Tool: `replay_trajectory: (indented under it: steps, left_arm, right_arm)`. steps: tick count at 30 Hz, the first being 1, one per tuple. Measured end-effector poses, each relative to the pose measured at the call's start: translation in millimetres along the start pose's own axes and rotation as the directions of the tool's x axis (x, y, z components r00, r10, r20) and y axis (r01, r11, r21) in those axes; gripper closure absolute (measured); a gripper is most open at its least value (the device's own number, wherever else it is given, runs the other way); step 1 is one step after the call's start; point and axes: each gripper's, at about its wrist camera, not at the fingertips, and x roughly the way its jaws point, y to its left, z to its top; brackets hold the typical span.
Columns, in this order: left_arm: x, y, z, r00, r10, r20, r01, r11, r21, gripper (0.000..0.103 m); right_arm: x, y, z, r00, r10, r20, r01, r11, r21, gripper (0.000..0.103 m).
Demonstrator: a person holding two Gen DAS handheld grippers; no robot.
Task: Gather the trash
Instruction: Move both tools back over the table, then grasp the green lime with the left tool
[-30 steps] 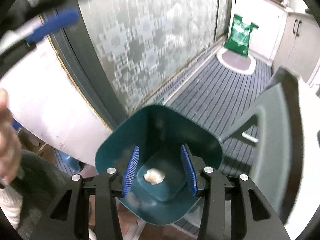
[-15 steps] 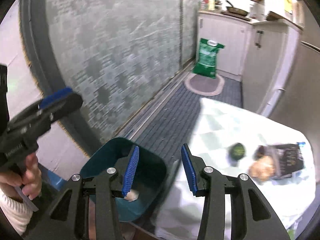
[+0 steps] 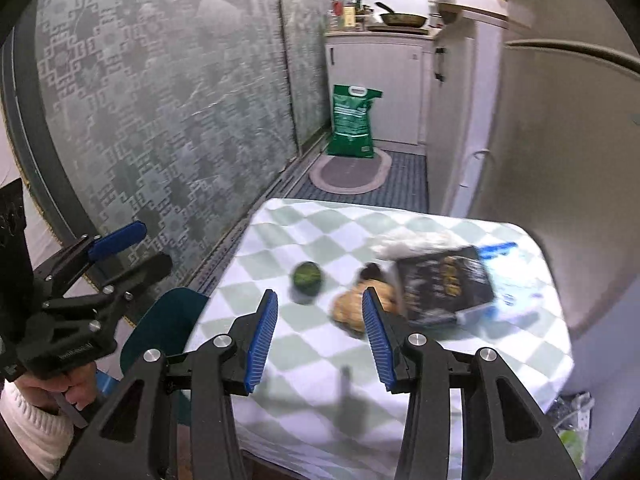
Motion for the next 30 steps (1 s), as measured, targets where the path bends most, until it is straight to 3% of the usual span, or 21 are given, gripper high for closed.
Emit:
replay_trajectory:
  steps: [12, 18, 21, 27, 30]
  left_arm:
    - [65, -46, 4, 0.988, -0.065, -0.143, 0.075, 0.995, 0.064, 0.033]
    - [86, -43, 7, 0.979, -0.068, -0.193, 0.074, 0.997, 0.025, 0.039]
    - [95, -43, 6, 0.974, -0.062, -0.219, 0.066, 0.998, 0.010, 0.049]
    - [102, -45, 9, 0.965, -0.080, -0.250, 0.082, 0.997, -0.002, 0.052]
    - [105, -51, 8, 0.960, -0.067, -0.270, 0.074, 0.997, 0.017, 0.060]
  right_arm:
    - [-18, -56, -18, 1.000, -0.013, -0.001, 0.013, 0.998, 0.065, 0.058]
    - [-27, -76, -25, 1.000, -0.015, 0.007, 0.014, 0.996, 0.090, 0.057]
    - [-29, -82, -28, 1.000, -0.016, 0.006, 0.016, 0.995, 0.103, 0.057]
    - [-33, -90, -32, 1.000, -0.018, 0.005, 0.018, 0.994, 0.112, 0.057]
    - [-35, -91, -31, 1.000, -0.022, 0.003, 0.021, 0.993, 0.112, 0.057]
